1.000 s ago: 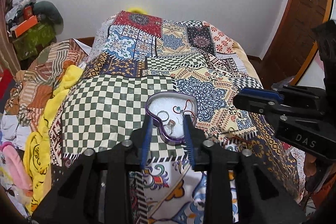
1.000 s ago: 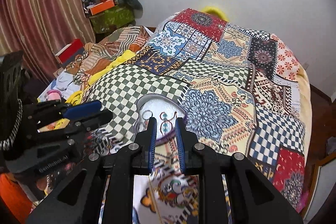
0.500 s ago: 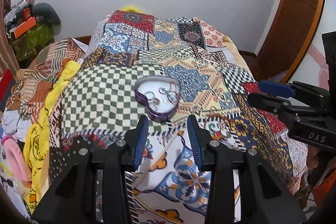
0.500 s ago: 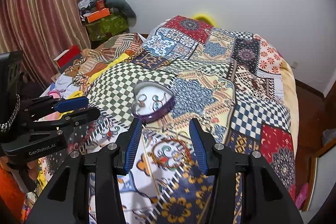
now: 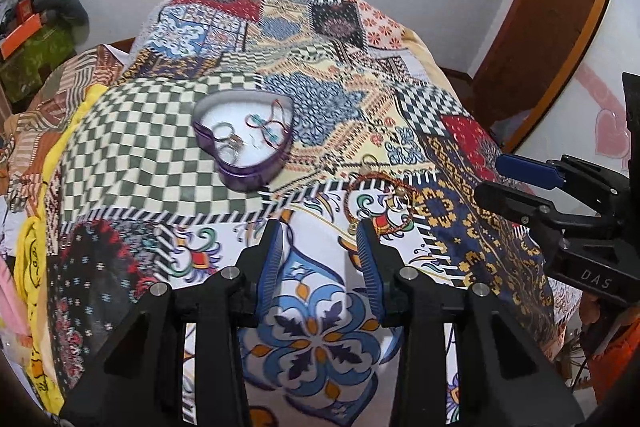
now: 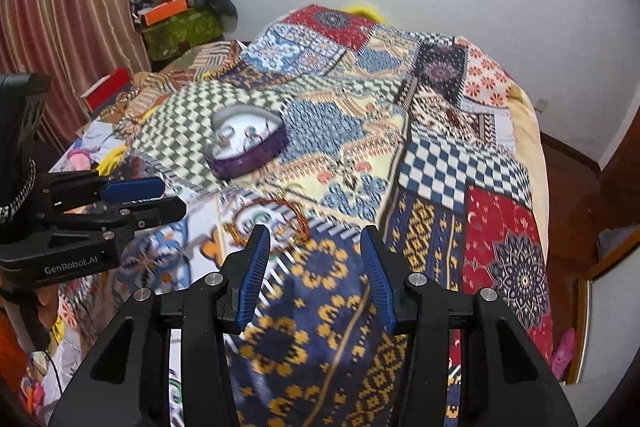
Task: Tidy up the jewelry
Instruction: 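Withdraw both tools from the tin toward the remaining jewelry, then grasp a small earring with the left tool while the right tool approaches the red bracelet, then grasp the red beaded bracelet with the right tool while the left tool holds the earring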
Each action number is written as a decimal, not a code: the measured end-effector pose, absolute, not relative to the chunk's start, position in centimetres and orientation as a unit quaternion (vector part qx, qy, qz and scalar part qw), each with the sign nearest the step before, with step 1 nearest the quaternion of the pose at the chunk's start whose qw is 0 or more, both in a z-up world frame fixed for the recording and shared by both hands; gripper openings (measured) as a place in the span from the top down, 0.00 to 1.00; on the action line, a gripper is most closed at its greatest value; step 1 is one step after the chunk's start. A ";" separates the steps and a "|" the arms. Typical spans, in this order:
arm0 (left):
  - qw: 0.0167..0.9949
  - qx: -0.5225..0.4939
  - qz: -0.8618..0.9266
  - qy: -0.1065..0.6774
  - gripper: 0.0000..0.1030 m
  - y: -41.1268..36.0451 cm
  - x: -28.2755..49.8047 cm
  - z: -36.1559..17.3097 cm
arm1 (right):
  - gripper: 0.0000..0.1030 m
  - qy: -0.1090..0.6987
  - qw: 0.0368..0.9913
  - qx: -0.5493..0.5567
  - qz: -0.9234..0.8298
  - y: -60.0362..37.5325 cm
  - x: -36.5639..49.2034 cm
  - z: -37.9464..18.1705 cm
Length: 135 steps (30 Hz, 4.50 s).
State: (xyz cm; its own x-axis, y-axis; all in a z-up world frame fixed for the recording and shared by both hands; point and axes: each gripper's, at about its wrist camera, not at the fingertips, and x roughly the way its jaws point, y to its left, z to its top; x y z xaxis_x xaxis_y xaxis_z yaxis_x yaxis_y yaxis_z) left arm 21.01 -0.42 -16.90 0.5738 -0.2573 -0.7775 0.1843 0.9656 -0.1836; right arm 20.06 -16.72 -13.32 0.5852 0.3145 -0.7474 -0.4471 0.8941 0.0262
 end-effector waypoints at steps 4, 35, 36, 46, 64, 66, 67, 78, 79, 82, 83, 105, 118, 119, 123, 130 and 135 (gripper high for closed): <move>0.881 -0.040 -0.130 0.454 0.64 -1.2 21.6 -17.9 | 0.58 0.414 0.882 -0.076 0.211 -17.6 20.5 -14.3; 0.869 -0.015 -0.169 0.465 0.92 -5.5 29.1 -20.0 | 0.58 0.440 0.868 -0.021 0.227 -19.2 23.2 -17.5; 0.869 -0.020 -0.170 0.464 0.93 -5.3 29.1 -19.9 | 0.58 0.440 0.868 -0.017 0.228 -19.2 23.2 -17.4; 0.891 -0.025 -0.156 0.426 0.93 -3.7 27.3 -17.5 | 0.58 0.432 0.868 -0.026 0.245 -18.2 22.7 -16.8; 0.892 -0.059 -0.145 0.425 0.93 1.5 21.0 -18.2 | 0.69 0.408 0.859 -0.079 0.299 -13.1 21.8 -16.0; 0.890 -0.063 -0.149 0.426 0.93 1.6 20.6 -18.5 | 0.76 0.410 0.854 -0.092 0.307 -12.1 22.0 -16.3; 0.889 -0.064 -0.151 0.428 0.93 1.6 20.4 -18.7 | 0.80 0.412 0.852 -0.099 0.307 -11.7 22.2 -16.5; 0.884 -0.073 -0.160 0.433 0.93 1.4 20.1 -19.9 | 0.86 0.430 0.833 -0.135 0.321 -10.0 22.7 -17.5; 0.884 -0.074 -0.159 0.432 0.93 1.4 20.2 -20.0 | 0.86 0.431 0.832 -0.135 0.322 -10.0 22.7 -17.6; 0.885 -0.073 -0.158 0.432 0.93 1.4 20.2 -20.1 | 0.91 0.435 0.827 -0.135 0.329 -9.8 22.7 -17.7; 0.885 -0.073 -0.157 0.432 0.93 1.3 20.2 -20.1 | 0.92 0.436 0.827 -0.135 0.329 -9.8 22.7 -17.8; 0.902 -0.083 -0.147 0.397 0.93 3.2 18.0 -16.7 | 0.93 0.435 0.845 -0.111 0.292 -11.0 21.8 -14.7; 0.893 -0.101 -0.145 0.414 0.93 4.3 17.3 -18.7 | 0.84 0.456 0.819 -0.183 0.296 -8.3 21.6 -17.6; 0.893 -0.101 -0.145 0.415 0.93 4.4 17.4 -18.8 | 0.84 0.456 0.819 -0.180 0.299 -8.4 21.6 -17.7; 0.891 -0.103 -0.144 0.417 0.93 4.4 17.5 -19.0 | 0.84 0.460 0.817 -0.163 0.306 -9.0 21.7 -17.7; 0.891 -0.105 -0.145 0.418 0.93 4.0 17.7 -19.3 | 0.94 0.465 0.818 -0.140 0.309 -8.9 21.4 -17.9; 0.894 -0.107 -0.143 0.412 0.93 4.2 17.8 -18.6 | 0.94 0.459 0.824 -0.128 0.306 -9.0 20.9 -17.2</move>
